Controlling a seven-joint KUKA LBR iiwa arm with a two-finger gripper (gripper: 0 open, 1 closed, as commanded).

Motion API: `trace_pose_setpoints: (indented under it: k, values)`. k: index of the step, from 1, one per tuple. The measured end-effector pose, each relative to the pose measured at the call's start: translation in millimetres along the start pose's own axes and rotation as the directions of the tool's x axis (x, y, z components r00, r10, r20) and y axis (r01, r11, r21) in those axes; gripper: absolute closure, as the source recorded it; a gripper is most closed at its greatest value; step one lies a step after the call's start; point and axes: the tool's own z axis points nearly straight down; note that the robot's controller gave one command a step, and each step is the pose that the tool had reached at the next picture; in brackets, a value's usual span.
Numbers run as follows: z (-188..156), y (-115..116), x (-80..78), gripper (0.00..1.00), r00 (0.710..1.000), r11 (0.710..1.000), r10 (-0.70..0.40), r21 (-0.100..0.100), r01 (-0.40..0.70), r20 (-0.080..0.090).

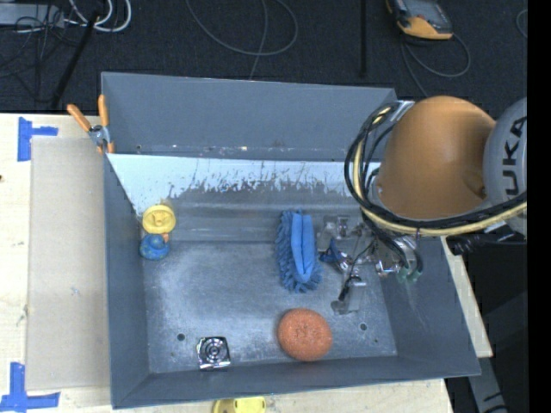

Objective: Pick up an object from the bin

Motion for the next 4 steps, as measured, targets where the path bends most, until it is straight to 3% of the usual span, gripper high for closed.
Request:
trace_pose_setpoints:
  k: [1,2,3,4]
  values:
    - [36.3,19.6,13.1,0.0,0.998,0.998,-0.069,0.001,0.069,0.004]
    - [81.1,26.9,26.5,0.0,0.977,0.977,-0.212,0.0,0.212,0.002]
    - [115.5,25.3,38.5,0.0,0.974,0.974,-0.228,0.0,0.228,0.0]
    - [153.2,16.8,27.9,0.0,0.972,0.972,-0.233,0.0,0.233,0.002]
